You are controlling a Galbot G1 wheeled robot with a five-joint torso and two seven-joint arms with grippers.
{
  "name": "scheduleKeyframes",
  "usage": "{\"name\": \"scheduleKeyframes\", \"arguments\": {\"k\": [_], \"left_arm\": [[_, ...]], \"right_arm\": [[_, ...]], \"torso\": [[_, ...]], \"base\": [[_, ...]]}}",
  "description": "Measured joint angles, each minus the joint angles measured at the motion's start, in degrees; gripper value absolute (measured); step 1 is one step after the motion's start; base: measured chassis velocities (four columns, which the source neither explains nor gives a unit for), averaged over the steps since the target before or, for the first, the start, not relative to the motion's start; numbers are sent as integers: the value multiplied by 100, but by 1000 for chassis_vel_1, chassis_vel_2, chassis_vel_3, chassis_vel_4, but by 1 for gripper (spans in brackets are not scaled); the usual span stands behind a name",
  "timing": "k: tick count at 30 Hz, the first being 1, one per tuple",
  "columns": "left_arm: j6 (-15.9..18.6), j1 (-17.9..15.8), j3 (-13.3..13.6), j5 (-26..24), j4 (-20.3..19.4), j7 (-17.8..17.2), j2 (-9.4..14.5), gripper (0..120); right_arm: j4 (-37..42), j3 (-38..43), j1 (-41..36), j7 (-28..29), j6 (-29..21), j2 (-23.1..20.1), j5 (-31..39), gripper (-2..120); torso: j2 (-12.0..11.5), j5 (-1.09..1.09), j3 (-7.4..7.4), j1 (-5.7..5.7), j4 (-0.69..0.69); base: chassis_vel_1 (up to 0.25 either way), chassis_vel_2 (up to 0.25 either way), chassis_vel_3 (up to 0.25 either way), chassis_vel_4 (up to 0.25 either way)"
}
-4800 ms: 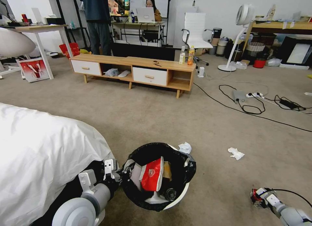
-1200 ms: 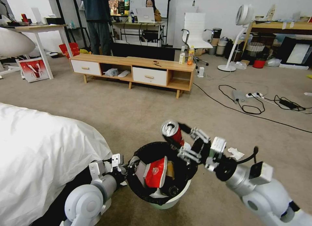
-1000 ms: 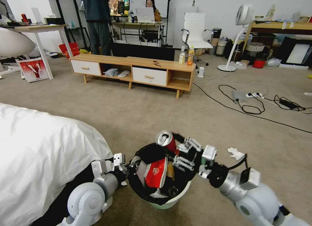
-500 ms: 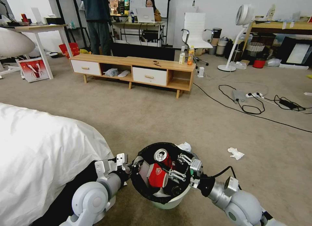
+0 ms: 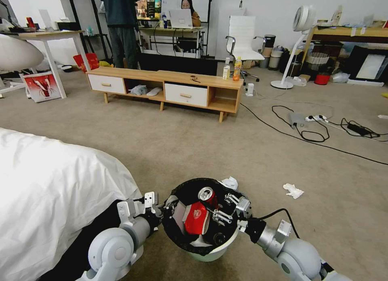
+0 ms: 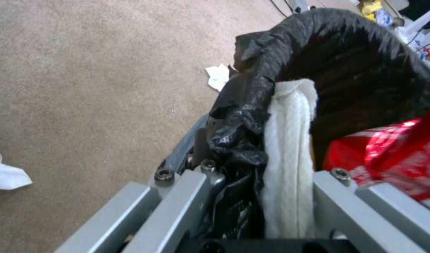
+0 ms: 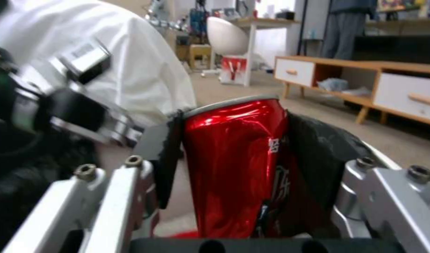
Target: Pick up the trash bin and place the garbage on the floor into it.
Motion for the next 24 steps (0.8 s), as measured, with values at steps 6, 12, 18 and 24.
{"name": "scheduleKeyframes", "arguments": {"k": [6, 12, 18, 24], "left_arm": [[0, 34, -7, 9, -24, -1, 12, 7], [0, 35, -10, 18, -40, -1, 6, 7], [1, 33, -27, 26, -62, -1, -6, 7], [-1, 56, -51, 34, -79, -1, -20, 7]], "right_arm": [[-85, 43, -7, 55, -1, 25, -63, 82], [-37, 100, -34, 98, -64, 8, -78, 99], [199, 251, -149, 112, -644, -74, 10, 100], [249, 283, -113, 115, -673, -51, 16, 100]], "torso": [[0, 0, 0, 0, 0], [0, 0, 0, 0, 0], [0, -1, 0, 0, -1], [0, 0, 0, 0, 0]], "base": [[0, 0, 0, 0], [0, 0, 0, 0], [0, 0, 0, 0], [0, 0, 0, 0]]}}
